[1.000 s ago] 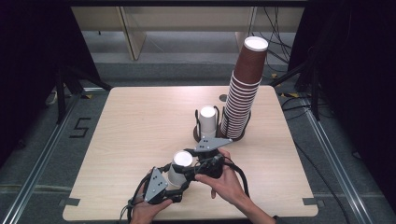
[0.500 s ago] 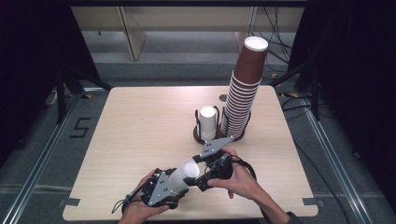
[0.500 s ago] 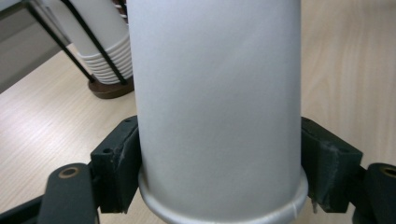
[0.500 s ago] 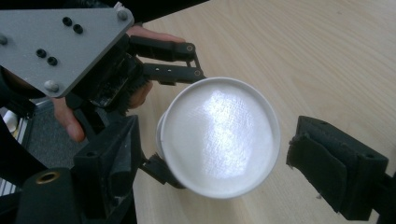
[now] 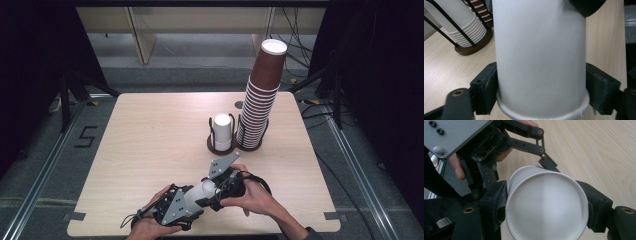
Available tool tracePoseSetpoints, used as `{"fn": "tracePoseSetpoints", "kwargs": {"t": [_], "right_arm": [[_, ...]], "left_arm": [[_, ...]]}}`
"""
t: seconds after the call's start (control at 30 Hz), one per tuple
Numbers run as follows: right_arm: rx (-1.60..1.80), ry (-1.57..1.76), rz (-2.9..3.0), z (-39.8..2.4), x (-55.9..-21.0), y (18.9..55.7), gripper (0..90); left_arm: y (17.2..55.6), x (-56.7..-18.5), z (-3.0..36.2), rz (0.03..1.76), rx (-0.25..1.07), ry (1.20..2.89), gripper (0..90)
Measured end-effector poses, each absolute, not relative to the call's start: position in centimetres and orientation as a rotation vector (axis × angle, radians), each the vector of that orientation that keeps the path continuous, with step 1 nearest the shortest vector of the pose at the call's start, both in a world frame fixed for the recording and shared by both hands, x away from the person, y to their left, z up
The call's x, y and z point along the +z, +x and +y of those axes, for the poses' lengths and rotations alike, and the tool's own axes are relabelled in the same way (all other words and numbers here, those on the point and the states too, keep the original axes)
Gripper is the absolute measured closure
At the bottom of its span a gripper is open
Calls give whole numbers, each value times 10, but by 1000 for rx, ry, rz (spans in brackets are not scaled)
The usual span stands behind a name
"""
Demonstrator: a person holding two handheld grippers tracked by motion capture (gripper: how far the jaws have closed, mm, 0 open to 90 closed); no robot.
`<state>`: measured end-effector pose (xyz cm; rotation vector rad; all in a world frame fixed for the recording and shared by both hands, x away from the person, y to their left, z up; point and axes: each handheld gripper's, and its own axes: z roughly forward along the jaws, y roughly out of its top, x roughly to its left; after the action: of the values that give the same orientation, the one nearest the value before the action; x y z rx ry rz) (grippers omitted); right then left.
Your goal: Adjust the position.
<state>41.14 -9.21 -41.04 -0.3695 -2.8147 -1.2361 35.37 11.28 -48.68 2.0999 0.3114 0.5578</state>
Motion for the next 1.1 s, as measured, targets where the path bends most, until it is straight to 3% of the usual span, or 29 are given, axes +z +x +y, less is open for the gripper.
{"fn": "tracePoseSetpoints", "kwargs": {"t": [0.1, 0.4, 0.93, 1.1], "right_arm": [[-1273, -392, -2794, -97, -407, 416, 324], [-1453, -507, -2630, -118, -395, 430, 329], [-1486, -474, -2524, -118, -395, 429, 330], [-1472, -478, -2517, -120, -397, 431, 321]], "left_arm": [[357, -490, 119, 363, 527, 1977, 150], [361, -486, 133, 426, 476, 1746, 146], [358, -483, 131, 415, 476, 1677, 148], [359, -481, 132, 411, 445, 1698, 221]]}}
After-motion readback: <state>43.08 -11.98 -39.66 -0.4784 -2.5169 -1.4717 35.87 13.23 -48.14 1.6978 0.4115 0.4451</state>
